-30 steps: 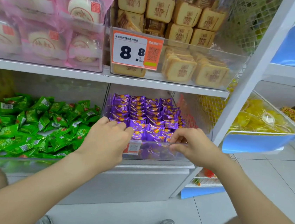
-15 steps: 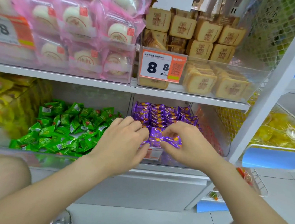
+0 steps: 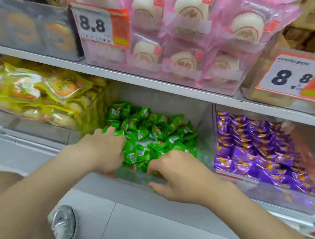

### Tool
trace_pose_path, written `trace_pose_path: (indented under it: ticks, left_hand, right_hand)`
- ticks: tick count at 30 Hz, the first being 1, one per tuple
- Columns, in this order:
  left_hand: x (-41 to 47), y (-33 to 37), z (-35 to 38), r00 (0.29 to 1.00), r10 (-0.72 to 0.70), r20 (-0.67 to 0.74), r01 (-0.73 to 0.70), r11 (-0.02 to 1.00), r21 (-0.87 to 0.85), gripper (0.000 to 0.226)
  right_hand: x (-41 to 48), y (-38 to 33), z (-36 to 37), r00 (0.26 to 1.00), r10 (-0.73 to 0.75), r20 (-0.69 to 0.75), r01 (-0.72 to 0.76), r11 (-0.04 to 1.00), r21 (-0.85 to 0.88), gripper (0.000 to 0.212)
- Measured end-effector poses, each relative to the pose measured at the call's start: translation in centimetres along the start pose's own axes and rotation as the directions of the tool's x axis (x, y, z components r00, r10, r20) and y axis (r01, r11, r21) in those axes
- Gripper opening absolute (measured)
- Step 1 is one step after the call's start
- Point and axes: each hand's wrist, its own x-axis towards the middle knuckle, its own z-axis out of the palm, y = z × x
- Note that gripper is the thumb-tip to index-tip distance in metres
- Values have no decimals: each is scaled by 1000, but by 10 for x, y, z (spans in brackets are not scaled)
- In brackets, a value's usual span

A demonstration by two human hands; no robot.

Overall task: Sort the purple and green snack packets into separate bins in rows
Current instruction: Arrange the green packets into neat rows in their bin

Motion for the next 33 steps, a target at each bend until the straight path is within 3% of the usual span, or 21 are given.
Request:
trace_pose_path:
  ticks: [3,8,12,13,16,19,20,22,24,25,27,29,31,33]
  left_hand:
    - [5,-15,10,1000,23,-3,-23,995,-101,45]
    - [8,-20,17,991,47,-128,-73,975,-210,67]
    - [12,-11,23,996,73,-46,-82,970,-230,77]
    - [11,-14,23,996,80,-33,-85,966,-243,82]
    - [14,-15,16,998,64,10,-58,948,-313,95]
    - [14,-15,7,996,28,82,3,935,-353,97]
    - [18,-15,7,993,22,114,19,937,-348,96]
    - [27,-15,6,987,7,158,50,934,-354,88]
    - [33,-17,1,984,-7,178,76,921,-382,78]
    - [37,-18,0,983,-14,182,83,920,-382,75]
    - [42,-20,1,982,-19,188,79,944,-321,74]
    - [46,-17,2,976,-11,219,71,960,-270,70]
    - [49,-13,4,972,13,237,66,944,-323,51]
    - [55,-9,11,980,64,186,27,894,-447,34]
  right_hand:
    - [7,-5,-1,999,31,26,-30,999,-29,21]
    - [9,-13,-18,970,206,129,-193,976,-105,10]
    - [20,-26,-25,918,316,240,-276,943,-186,6]
    - [25,-28,-27,909,326,259,-287,941,-179,11]
    - [34,-15,-29,892,382,241,-400,916,28,52]
    - [59,0,-17,900,437,-7,-433,893,123,48]
    - [68,3,-12,904,427,15,-425,896,129,62]
    - [86,6,6,894,386,227,-432,877,210,99]
    - [102,9,26,838,340,428,-433,891,140,108]
    - [107,11,34,822,337,458,-400,916,44,109]
    - [114,14,38,849,338,405,-321,940,-113,106]
    - [119,22,33,902,326,282,-280,941,-191,85]
    - [116,37,23,927,354,127,-323,922,-211,57]
    - [105,51,11,894,445,46,-435,888,-150,46]
